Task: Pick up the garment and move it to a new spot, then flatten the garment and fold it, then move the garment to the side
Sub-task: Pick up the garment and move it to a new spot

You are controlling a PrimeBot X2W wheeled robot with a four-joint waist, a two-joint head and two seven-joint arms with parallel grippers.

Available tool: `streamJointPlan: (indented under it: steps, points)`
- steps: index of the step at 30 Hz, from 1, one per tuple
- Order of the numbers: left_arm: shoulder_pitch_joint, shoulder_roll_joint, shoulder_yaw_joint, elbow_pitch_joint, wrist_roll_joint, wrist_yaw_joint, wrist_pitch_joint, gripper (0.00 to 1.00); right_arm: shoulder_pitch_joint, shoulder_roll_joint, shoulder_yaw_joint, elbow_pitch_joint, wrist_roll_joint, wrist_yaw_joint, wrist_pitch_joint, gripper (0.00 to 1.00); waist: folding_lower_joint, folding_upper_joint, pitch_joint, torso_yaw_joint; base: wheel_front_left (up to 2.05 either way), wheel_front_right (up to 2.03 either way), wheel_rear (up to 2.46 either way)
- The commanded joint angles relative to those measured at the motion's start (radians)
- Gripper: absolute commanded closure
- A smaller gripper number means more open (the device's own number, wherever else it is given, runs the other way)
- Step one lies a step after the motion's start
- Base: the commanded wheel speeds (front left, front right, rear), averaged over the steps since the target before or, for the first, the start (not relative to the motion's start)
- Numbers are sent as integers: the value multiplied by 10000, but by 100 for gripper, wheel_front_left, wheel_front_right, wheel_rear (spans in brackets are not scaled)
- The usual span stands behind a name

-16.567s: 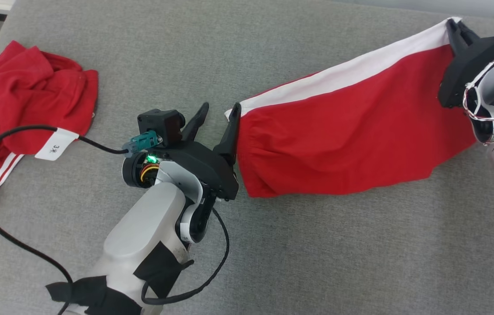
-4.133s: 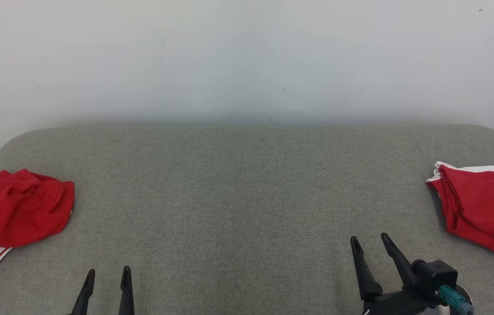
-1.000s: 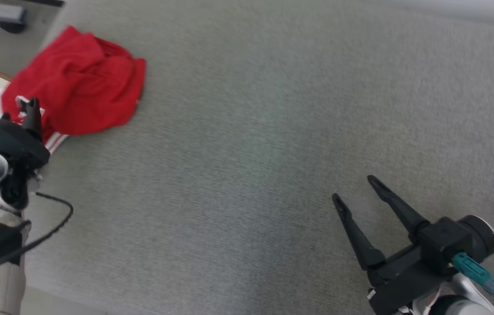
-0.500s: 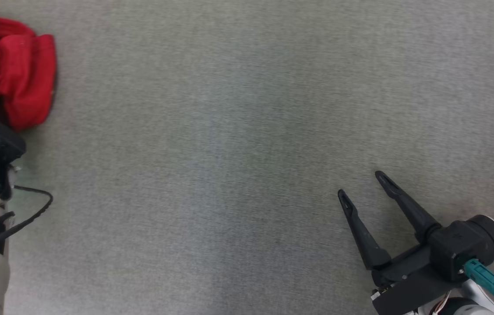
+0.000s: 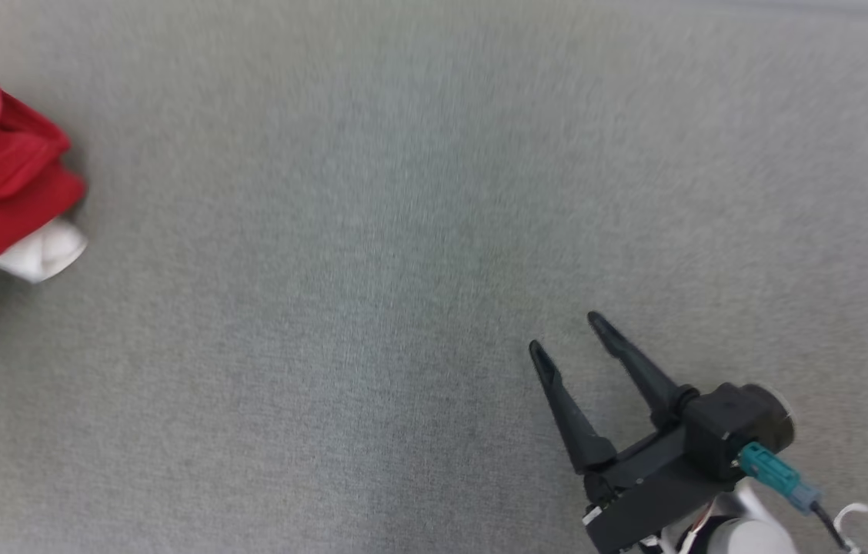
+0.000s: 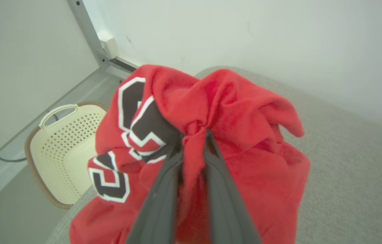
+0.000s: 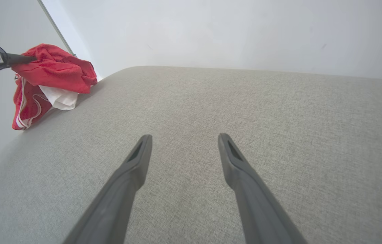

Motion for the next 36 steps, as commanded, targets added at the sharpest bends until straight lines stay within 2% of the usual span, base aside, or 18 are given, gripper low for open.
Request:
streamJointPlan:
  steps: [1,5,8,14,20,25,28,33,36]
  points:
    - [32,174,-63,-185,84,-69,77,100,-3,144,7,214,117,-24,-170,0,1,0,-1234,-312,0,0,0]
    - [-81,506,-398,-973,130,-119,521,100,356,508,-335,1016,228,-24,-677,0,1,0,-2318,-529,0,0,0]
    - [-242,443,-654,-1974,0,-155,987,100,520,706,-633,1408,227,-24,-967,0,1,0,-2931,-711,0,0,0]
    - [-18,3,-1148,-4506,-558,-142,2190,100,755,953,-992,1809,120,-24,-1256,0,1,0,-3643,-1171,0,0,0]
    - [1037,-850,-1584,-7243,-1125,-27,2852,100,861,1043,-950,1946,54,-24,-1199,0,1,0,-4003,-1885,0,0,0]
    - [2492,-1735,-2188,-9148,-1175,295,2773,100,883,1044,-939,1765,-40,-24,-1045,0,1,0,-4005,-2665,0,0,0]
    - [3495,-2183,-2434,-9795,-1163,571,2482,100,885,1016,-909,1647,-22,-24,-988,0,1,0,-3937,-3228,0,0,0]
    - [4977,-2876,-2734,-9894,-1167,877,1701,100,872,947,-892,1680,96,-24,-974,0,1,0,-3742,-4054,0,0,0]
    - [5422,-3188,-2761,-9621,-1329,856,1332,100,870,946,-874,1693,104,-24,-957,0,1,0,-3662,-4294,0,0,0]
